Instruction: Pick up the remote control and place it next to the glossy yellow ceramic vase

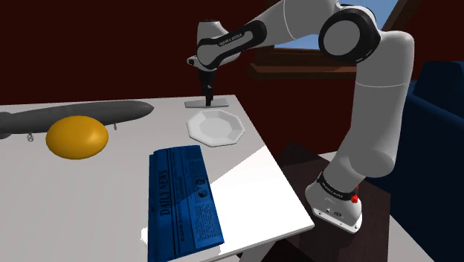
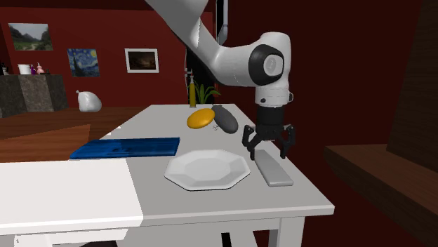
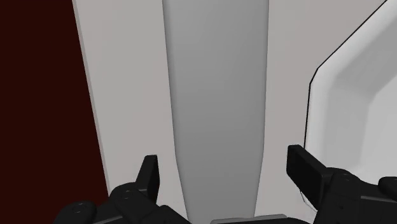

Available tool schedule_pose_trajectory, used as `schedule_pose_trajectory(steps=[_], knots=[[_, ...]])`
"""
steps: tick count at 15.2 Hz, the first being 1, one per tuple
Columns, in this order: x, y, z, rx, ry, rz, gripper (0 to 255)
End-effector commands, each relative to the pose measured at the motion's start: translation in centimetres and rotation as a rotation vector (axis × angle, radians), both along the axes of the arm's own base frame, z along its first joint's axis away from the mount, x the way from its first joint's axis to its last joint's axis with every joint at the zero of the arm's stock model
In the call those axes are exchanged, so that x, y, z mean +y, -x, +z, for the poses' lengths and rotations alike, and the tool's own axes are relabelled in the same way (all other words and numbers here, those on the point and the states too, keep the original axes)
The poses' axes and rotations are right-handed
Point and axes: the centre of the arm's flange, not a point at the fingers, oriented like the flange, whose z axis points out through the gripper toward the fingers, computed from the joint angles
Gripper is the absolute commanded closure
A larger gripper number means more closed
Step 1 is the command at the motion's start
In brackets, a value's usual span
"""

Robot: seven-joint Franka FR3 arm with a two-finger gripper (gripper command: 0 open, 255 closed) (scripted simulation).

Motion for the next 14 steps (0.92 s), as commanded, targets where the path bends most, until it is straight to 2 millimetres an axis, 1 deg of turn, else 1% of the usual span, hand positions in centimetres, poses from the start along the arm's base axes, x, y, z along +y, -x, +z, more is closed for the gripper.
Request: schedule_pose_trajectory(steps=[1,3,10,11,14], knots=[[-0.10,0.07,-1.02,-0.001,0.000,0.001,0],[-0.11,0.08,-1.85,-0.001,0.000,0.001,0],[-0.11,0.07,-1.85,0.000,0.000,0.001,0],[-0.11,0.07,-1.85,0.000,0.000,0.001,255],[-0.11,0.08,-1.85,0.000,0.000,0.001,255]])
